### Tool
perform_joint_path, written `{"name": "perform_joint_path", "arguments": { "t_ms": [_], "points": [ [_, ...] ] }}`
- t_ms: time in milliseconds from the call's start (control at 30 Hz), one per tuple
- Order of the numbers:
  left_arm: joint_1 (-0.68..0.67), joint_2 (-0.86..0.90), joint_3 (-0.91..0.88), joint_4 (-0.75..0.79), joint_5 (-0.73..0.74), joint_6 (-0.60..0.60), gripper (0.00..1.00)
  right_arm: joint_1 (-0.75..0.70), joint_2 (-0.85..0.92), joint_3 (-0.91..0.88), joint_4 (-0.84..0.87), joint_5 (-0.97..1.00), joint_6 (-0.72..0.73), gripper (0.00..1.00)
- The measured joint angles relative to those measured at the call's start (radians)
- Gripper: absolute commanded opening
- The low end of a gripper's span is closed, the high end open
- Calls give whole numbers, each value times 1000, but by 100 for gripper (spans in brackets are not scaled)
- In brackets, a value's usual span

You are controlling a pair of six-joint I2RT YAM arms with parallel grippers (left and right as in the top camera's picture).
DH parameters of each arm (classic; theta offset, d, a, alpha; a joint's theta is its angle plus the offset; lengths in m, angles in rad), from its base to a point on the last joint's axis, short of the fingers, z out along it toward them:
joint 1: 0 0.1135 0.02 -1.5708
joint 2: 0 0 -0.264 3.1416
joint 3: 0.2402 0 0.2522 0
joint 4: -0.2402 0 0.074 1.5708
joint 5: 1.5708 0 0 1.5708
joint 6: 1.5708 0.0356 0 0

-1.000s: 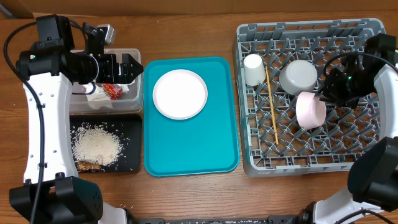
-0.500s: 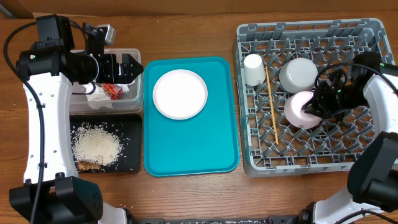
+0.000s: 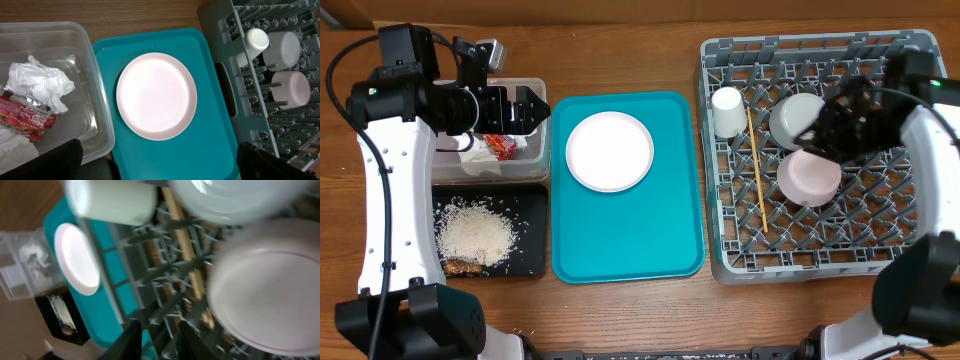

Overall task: Sort waste into correct bins and load items into the dishwasher
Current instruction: 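Move the right gripper back over the pink plate on the tray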

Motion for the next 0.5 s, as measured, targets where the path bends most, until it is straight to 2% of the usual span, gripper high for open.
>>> {"name": "perform_joint_path", "arguments": {
  "t_ms": [267,400,500],
  "points": [
    [0,0,0,0,0,0,100,308,-57,10,158,8,-2,31],
    [0,0,0,0,0,0,100,478,-56,11,269,72,29,35],
    [0,0,0,0,0,0,100,602,-50,11,343,150,79,42]
  ]
}}
